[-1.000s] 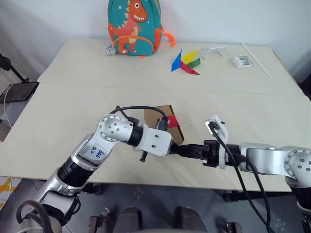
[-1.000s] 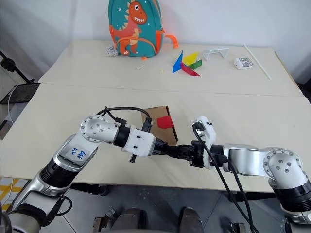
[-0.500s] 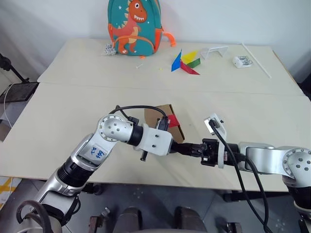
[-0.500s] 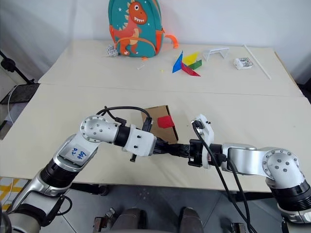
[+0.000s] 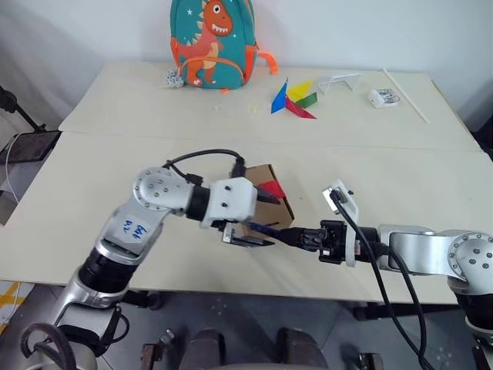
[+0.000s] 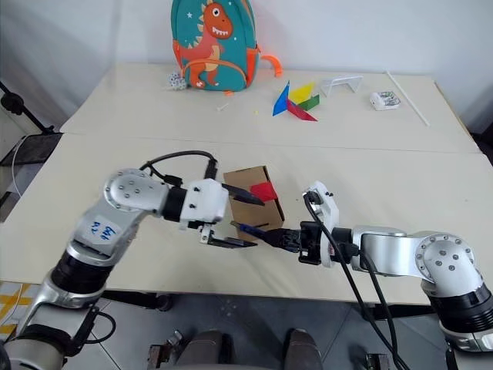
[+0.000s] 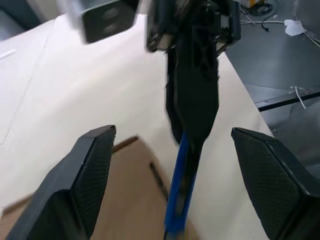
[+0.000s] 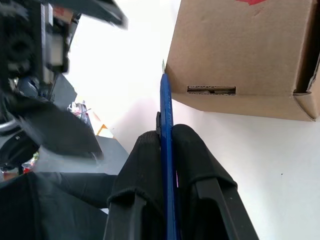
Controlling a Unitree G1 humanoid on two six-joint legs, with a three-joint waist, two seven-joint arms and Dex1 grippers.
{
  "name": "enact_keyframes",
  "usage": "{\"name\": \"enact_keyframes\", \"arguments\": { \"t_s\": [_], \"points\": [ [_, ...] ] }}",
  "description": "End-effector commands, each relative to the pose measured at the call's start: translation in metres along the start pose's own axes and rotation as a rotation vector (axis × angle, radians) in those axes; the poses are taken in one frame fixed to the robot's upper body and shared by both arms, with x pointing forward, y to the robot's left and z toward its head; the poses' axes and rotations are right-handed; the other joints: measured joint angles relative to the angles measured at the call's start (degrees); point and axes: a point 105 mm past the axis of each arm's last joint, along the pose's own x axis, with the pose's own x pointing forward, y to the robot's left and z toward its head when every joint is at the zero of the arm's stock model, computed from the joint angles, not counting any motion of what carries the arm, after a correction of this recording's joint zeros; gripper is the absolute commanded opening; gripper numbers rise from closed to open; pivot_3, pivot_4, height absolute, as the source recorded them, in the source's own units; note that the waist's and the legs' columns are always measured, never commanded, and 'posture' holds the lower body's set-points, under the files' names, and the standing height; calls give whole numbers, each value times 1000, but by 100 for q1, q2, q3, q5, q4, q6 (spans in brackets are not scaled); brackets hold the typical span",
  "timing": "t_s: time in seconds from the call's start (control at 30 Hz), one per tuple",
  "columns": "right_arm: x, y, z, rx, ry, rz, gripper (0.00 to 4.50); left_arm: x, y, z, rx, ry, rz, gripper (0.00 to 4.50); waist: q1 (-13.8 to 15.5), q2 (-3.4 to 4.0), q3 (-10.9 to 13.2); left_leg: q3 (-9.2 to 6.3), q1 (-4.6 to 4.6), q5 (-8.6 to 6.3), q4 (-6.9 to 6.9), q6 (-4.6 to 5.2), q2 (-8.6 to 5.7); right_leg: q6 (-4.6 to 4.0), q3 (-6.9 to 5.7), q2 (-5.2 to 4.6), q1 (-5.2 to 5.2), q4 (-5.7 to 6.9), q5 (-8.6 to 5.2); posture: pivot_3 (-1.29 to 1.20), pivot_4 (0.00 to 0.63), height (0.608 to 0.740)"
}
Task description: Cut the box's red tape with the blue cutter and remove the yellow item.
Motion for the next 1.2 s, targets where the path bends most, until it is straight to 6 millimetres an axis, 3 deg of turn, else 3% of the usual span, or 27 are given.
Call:
{"name": "enact_keyframes", "arguments": {
  "t_s": [0.03,0.13,0.27,0.33,0.43,0.57,0.8,0.87,1.03,1.2],
  "points": [
    [-12,0,8,-39,-37,-21,103,-29,17,3,-61,-44,95,3805,6,0,0,0,0,0,0,0,0,0,0,0,0,-1,0,0,150,740],
    [-18,5,13,-62,-63,-8,103,-42,26,-2,-103,-44,149,3805,1,0,0,0,0,-1,0,1,-1,0,0,0,1,-1,0,0,150,740],
    [-38,13,25,-124,-151,-11,103,-74,49,-28,-243,-41,350,3805,7,0,1,0,-2,-2,-3,3,0,0,-3,0,-2,-2,0,0,150,740],
    [-47,14,28,-141,-186,-32,103,-75,50,-37,-248,-13,375,3805,5,-1,1,1,-3,-2,-7,3,0,0,-5,0,-4,-4,0,0,150,740],
    [-59,19,33,-164,-261,-37,103,-66,47,-45,-289,-46,368,3235,5,-7,4,3,-4,-2,-8,3,0,2,-9,0,-3,-12,1,0,150,740],
    [-78,21,21,-170,-278,-30,103,-53,45,-53,-341,-80,348,2129,56,-7,5,2,-11,-5,-9,4,0,6,-13,-1,-2,-21,3,0,150,740],
    [-127,-9,10,-155,-324,-366,103,-33,49,-61,-379,-127,324,64,127,-12,7,8,-6,-6,-6,7,-2,13,-13,-2,5,-26,9,0,150,740],
    [-136,-10,9,-179,-346,-423,103,-25,52,-58,-382,-155,308,0,142,-12,7,10,-4,-6,-6,7,-2,13,-12,-2,6,-27,9,0,150,740],
    [-130,4,23,-199,-459,-439,103,-4,61,-51,-389,-196,246,0,122,-15,9,11,-3,-6,-3,7,-2,13,-10,-2,7,-26,13,0,150,740],
    [-105,11,45,-277,-430,-502,103,8,67,-54,-368,-154,188,0,10,-13,10,16,2,-4,-3,6,-3,13,-6,-2,6,-23,13,0,150,740]
  ]
}}
